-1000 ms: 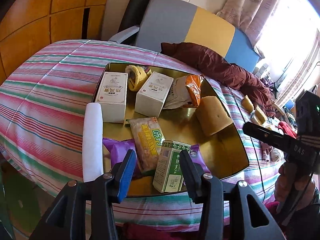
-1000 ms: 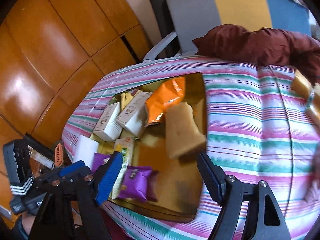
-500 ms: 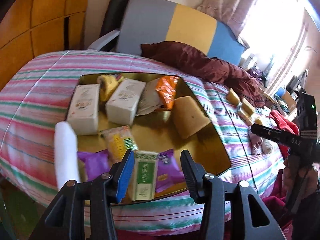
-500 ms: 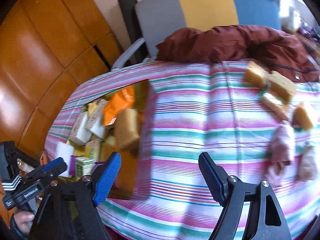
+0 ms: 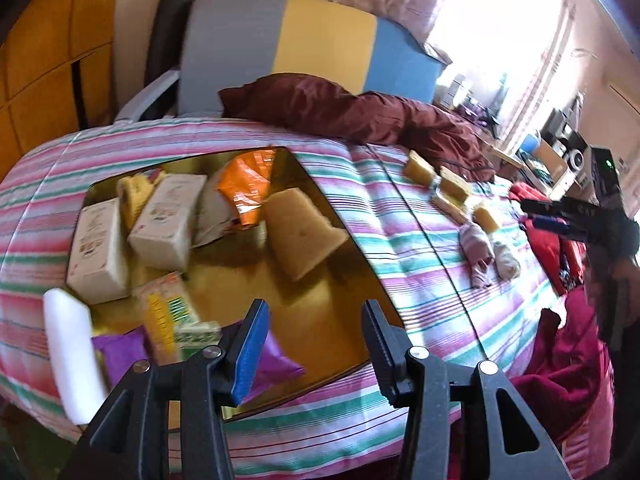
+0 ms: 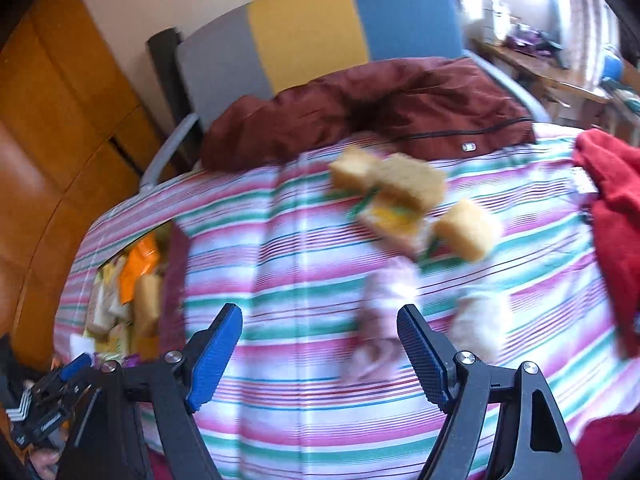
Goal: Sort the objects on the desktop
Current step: 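Withdraw both grippers from the tray toward the remaining pile, then grasp another yellow sponge with right gripper while left grasps the pink sock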
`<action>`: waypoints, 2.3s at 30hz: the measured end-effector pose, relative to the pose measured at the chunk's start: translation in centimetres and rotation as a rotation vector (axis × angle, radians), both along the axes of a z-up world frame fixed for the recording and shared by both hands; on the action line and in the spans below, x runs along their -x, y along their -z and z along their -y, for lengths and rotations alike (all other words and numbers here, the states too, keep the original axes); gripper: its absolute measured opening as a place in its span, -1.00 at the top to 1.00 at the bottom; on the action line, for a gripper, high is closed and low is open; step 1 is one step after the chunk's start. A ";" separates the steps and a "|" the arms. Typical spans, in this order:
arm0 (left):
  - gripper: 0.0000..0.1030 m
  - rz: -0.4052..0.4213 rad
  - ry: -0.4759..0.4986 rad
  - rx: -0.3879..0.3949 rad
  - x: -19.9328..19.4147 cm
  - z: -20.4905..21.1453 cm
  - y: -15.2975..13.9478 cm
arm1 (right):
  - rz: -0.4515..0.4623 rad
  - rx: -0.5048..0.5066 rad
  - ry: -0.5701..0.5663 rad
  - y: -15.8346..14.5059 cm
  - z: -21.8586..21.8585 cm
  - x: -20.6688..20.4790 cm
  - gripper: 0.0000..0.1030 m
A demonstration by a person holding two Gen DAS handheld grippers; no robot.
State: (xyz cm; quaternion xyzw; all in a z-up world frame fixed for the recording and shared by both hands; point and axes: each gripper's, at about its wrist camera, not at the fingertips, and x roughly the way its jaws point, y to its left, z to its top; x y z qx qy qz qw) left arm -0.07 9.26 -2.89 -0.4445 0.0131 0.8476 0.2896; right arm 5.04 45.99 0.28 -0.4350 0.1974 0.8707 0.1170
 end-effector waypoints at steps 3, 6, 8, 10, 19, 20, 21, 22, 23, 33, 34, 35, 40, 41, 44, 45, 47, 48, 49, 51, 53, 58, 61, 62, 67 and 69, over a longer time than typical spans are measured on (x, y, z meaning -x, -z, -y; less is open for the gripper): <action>0.06 -0.005 0.045 0.013 -0.2 -1.7 -0.3 | 0.014 0.002 0.063 0.0 -3.5 0.1 -0.55; 0.06 -0.012 0.084 0.024 -0.3 -3.3 -0.5 | 0.029 -0.004 0.104 0.3 -5.9 0.5 -0.55; 0.05 -0.009 0.105 0.026 -0.3 -4.2 -0.6 | 0.049 -0.018 0.115 0.8 -7.3 1.2 -0.55; 0.05 -0.010 0.126 0.031 -0.4 -5.2 -0.7 | 0.075 -0.031 0.114 1.4 -8.3 2.0 -0.55; 0.05 -0.013 0.221 0.049 -0.4 -9.5 -1.1 | 0.167 -0.082 0.031 6.0 -11.7 6.1 -0.55; 0.05 -0.011 0.229 0.051 -0.4 -10.1 -1.1 | 0.171 -0.080 0.023 6.4 -11.9 6.3 -0.56; 0.05 -0.009 0.237 0.054 -0.3 -10.5 -1.0 | 0.173 -0.086 0.017 6.7 -12.1 6.6 -0.57; 0.05 -0.005 0.246 0.057 -0.3 -11.0 -0.9 | 0.176 -0.099 0.012 7.0 -12.2 6.8 -0.60; 0.05 0.002 0.255 0.058 -0.2 -11.5 -0.8 | 0.177 -0.107 0.004 7.5 -12.4 7.0 -0.61; 0.05 0.067 0.324 0.052 0.5 -16.6 0.5 | 0.232 -0.147 -0.025 9.8 -13.3 8.0 -0.63; 0.05 0.073 0.333 0.051 0.6 -17.2 0.6 | 0.233 -0.150 -0.027 9.8 -13.3 8.0 -0.63; 0.05 0.076 0.341 0.051 0.7 -17.8 0.8 | 0.235 -0.150 -0.026 9.8 -13.4 8.0 -0.63; 0.05 0.104 0.372 0.051 1.0 -20.8 1.5 | 0.253 -0.141 -0.039 10.0 -13.4 8.2 -0.45; 0.05 0.110 0.376 0.053 1.0 -21.4 1.8 | 0.260 -0.151 -0.047 10.0 -13.2 8.3 -0.42; 0.05 0.130 0.383 0.056 1.3 -23.1 2.5 | 0.264 -0.163 -0.051 9.7 -13.0 8.3 -0.32; 0.05 0.145 0.382 0.055 1.5 -23.7 2.8 | 0.263 -0.163 -0.050 9.6 -13.1 8.2 -0.29; 0.05 0.175 0.382 0.045 1.8 -24.8 3.3 | 0.257 -0.166 -0.040 9.3 -13.2 8.1 -0.28; 0.05 0.188 0.380 0.041 2.0 -25.4 3.6 | 0.251 -0.165 -0.036 9.1 -13.3 8.0 -0.27; 0.05 0.197 0.382 0.040 2.1 -26.1 3.9 | 0.242 -0.166 -0.033 8.8 -13.4 7.9 -0.27; 0.05 0.204 0.389 0.039 2.2 -27.4 4.3 | 0.222 -0.175 -0.024 8.3 -13.4 7.9 -0.27; 0.05 0.217 0.393 0.043 2.4 -28.7 4.8 | 0.203 -0.176 -0.011 7.8 -13.7 7.7 -0.27; -0.01 0.232 0.398 0.053 3.0 -31.5 5.9 | 0.167 -0.179 0.013 6.8 -14.2 7.5 -0.27; -0.02 0.232 0.398 0.063 3.3 -32.8 6.4 | 0.150 -0.174 0.013 6.5 -14.1 7.5 -0.27; -0.02 0.232 0.394 0.069 3.4 -33.1 6.6 | 0.147 -0.177 0.009 6.5 -14.0 7.6 -0.27; -0.02 0.245 0.392 0.102 4.0 -34.8 8.1 | 0.134 -0.183 -0.002 6.2 -13.6 7.6 -0.27; -0.02 0.246 0.393 0.113 4.1 -35.2 8.7 | 0.132 -0.184 -0.002 6.1 -13.6 7.6 -0.27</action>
